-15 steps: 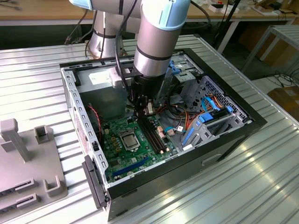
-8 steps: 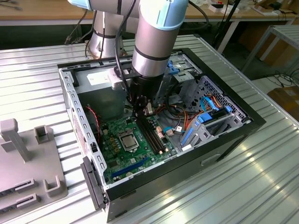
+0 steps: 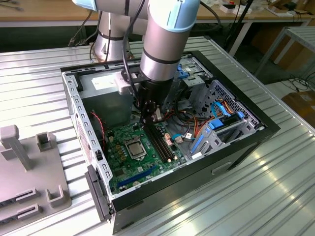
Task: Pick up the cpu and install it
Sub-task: 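Install the first cpu locking lever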
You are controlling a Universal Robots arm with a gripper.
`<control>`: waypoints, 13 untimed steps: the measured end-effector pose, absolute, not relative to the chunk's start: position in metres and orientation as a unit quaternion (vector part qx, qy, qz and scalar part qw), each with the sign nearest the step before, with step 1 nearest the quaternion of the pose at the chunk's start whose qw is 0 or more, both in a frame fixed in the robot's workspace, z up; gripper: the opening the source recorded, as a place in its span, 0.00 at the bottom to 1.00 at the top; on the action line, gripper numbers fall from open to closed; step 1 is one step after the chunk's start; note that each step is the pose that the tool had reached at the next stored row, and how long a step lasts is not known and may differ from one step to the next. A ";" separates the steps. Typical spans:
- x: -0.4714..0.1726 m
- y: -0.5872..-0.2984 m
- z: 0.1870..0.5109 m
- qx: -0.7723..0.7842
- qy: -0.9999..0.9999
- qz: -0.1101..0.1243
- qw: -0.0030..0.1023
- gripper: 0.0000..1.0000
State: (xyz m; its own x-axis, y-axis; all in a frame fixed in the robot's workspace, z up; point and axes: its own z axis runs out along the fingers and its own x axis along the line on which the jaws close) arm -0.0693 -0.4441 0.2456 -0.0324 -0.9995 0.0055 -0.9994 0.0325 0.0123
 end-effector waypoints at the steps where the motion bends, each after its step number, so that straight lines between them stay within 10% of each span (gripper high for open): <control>1: -0.069 -0.444 0.246 0.696 -0.718 -0.003 0.006 0.11; 13: -0.077 -0.459 0.246 0.712 -0.702 -0.003 0.006 0.11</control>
